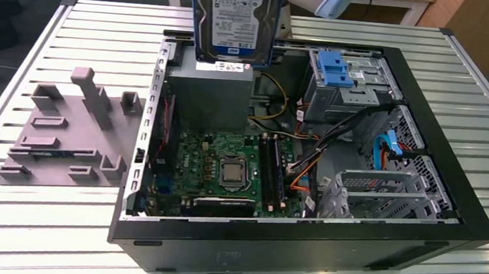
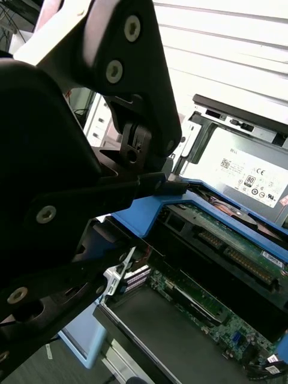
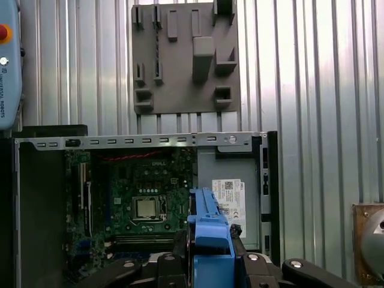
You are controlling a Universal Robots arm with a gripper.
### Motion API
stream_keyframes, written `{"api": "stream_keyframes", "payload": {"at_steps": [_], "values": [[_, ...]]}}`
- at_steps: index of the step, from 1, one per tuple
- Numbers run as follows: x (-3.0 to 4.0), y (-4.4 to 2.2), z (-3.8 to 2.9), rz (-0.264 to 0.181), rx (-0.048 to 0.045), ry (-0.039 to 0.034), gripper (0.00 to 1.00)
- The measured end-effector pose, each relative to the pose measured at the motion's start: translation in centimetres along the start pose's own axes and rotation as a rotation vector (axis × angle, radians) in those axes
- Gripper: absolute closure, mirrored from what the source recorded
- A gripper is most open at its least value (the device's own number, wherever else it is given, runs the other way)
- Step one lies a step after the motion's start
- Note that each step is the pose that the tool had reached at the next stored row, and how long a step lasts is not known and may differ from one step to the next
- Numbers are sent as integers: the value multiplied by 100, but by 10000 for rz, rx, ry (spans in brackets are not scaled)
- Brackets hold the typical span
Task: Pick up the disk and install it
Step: 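Pick up the disk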
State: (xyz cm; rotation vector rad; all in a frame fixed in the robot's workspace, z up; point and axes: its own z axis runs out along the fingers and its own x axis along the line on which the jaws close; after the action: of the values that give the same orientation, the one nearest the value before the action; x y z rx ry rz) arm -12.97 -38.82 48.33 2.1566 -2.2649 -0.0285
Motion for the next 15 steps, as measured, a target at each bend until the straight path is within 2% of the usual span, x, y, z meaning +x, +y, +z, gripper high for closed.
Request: {"api": "stream_keyframes", "payload": {"at_steps": [15], "values": [[78, -4, 0, 26, 0, 0, 64]]}}
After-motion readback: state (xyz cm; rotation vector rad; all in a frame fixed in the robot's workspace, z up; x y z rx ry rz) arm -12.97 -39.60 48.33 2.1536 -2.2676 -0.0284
